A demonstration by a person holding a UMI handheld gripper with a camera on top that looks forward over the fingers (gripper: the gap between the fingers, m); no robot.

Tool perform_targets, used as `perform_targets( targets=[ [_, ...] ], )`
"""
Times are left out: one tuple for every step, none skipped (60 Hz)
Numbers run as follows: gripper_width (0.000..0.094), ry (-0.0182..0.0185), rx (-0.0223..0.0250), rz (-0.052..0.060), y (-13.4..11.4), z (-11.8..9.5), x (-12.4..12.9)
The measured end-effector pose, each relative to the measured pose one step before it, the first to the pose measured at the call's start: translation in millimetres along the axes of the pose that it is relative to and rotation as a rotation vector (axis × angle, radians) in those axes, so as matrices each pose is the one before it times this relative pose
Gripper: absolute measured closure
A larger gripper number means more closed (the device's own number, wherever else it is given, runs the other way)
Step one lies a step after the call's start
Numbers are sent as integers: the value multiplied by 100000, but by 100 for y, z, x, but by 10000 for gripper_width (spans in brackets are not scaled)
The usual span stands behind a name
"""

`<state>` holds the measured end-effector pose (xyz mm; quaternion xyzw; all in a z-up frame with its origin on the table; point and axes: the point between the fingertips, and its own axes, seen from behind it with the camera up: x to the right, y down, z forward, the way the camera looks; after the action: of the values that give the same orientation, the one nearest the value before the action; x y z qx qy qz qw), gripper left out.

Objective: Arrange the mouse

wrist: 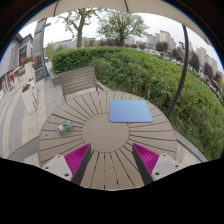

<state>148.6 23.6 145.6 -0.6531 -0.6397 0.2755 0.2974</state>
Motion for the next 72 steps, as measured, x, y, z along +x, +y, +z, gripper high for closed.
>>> perform_targets(
  targets=[
    [83,-403,-97,-64,66,65,-643],
    [83,-347,-115,-136,84,75,-582],
    [82,-371,-175,-127,107,108,-662],
    [83,-410,-218,-95,121,113,-679],
    [83,-834,-261,-47,-45,281,18],
    [83,18,-135,-130,361,-400,-1922],
    [82,-406,-109,-60,159,-5,-765],
    [83,-347,-54,-66,112,-8,-794],
    [85,-303,-45,-58,94,-24,-732],
    [84,-306,-21,-19,91,-7,-751],
    [81,-504,-24,116,-28,309,-678],
    [81,-309,110,29,164,-122,-980],
    [82,-469,168,157,71,-22,-851],
    [81,-504,217,196,69,-23,-850],
    [82,-483,207,201,61,-7,-869],
    [83,-374,43,92,87,-19,-840],
    [82,-302,-78,-36,66,317,-596],
    [82,-208,-101,-151,156,79,-763],
    [82,-233,-3,-180,225,197,-856],
    [82,-329,-39,-141,148,115,-780],
    [83,-390,23,-32,115,106,-805],
    [83,-451,69,127,142,152,-764],
    [84,-480,44,274,112,122,-773],
    [84,-489,-112,379,-34,19,-550],
    [82,-347,-12,260,183,11,-802],
    [83,-352,142,166,61,327,-687],
    [83,-249,262,124,41,145,-623],
    [86,-87,387,133,28,205,-532],
    [86,24,362,130,43,219,-516],
    [86,83,292,102,64,189,-490],
    [87,159,213,56,64,239,-445],
    [86,111,200,41,68,274,-418],
    [86,19,95,139,13,228,-523],
    [87,67,136,235,15,306,-384],
    [88,153,78,298,42,333,-373],
    [86,202,45,373,61,312,-325],
    [87,126,39,410,49,333,-347],
    [87,-68,113,407,20,353,-373],
    [87,-283,260,340,20,167,-352],
    [86,-208,377,183,-62,561,-269],
    [87,-268,592,97,-69,387,-295],
    [86,-124,799,-84,-111,429,-268],
    [86,66,893,-207,-125,482,-188],
    [86,227,818,-232,-81,499,-137],
    [87,289,718,-202,-82,539,-120],
    [87,293,617,-145,-49,588,-122],
    [86,301,396,2,-8,294,-276],
    [85,297,354,-7,-25,913,64],
    [85,410,268,-42,44,582,-34],
    [87,455,124,-58,89,599,-35],
    [87,314,-58,-76,87,617,-53],
    [87,161,-44,63,69,600,-83],
    [88,167,143,198,21,580,-52],
    [89,253,371,280,-16,606,-10],
    [88,339,422,224,-30,548,11],
    [89,428,311,258,-107,548,53],
    [87,338,315,178,-96,590,11],
    [87,280,324,138,-82,503,30],
    [88,319,374,127,-97,529,74],
    [88,505,347,118,-101,504,135],
    [88,681,258,108,-43,496,179],
    [87,698,193,43,117,426,73],
    [86,522,-78,163,3,402,108],
    [85,374,-123,240,26,446,78],
    [85,281,-84,385,-4,430,41],
    [85,229,9,444,-35,389,75],
    [84,191,136,347,11,459,41],
    [85,115,11,238,-33,369,-2],
    [82,-12,-101,220,-30,368,17],
    [83,18,-238,211,1,349,-7],
    [83,-21,-238,163,-1,346,-7],
    [83,-101,-119,88,-30,351,-16]
  ],
)
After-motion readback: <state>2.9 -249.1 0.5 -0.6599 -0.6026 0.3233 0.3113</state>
